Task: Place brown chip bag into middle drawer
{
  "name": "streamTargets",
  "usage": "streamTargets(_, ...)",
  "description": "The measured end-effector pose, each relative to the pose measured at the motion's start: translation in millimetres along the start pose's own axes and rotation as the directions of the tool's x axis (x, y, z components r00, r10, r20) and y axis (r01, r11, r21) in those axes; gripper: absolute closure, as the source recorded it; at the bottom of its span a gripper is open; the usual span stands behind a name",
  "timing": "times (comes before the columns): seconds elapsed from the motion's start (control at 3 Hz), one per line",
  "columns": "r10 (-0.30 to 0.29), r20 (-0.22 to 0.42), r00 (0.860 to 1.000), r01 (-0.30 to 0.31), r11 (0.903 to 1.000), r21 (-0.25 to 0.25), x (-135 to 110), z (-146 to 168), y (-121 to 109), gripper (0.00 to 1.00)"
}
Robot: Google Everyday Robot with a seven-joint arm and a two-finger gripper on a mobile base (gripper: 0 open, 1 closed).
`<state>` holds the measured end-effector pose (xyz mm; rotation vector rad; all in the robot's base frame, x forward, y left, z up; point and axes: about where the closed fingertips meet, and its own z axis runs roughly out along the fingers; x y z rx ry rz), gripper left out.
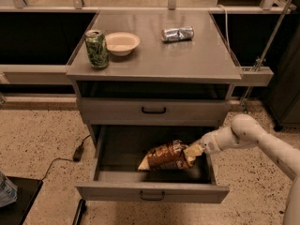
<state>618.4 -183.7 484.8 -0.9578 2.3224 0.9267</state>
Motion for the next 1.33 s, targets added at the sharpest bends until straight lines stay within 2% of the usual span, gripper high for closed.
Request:
streamTargets(1.0, 0.0, 0.0, 1.0, 0.0, 1.0, 0.0, 0.0, 0.1, 0.0, 0.11)
streamTargets(1.33, 0.0, 0.0, 1.0, 0.0, 1.0, 0.0, 0.0, 0.1, 0.0, 0.0)
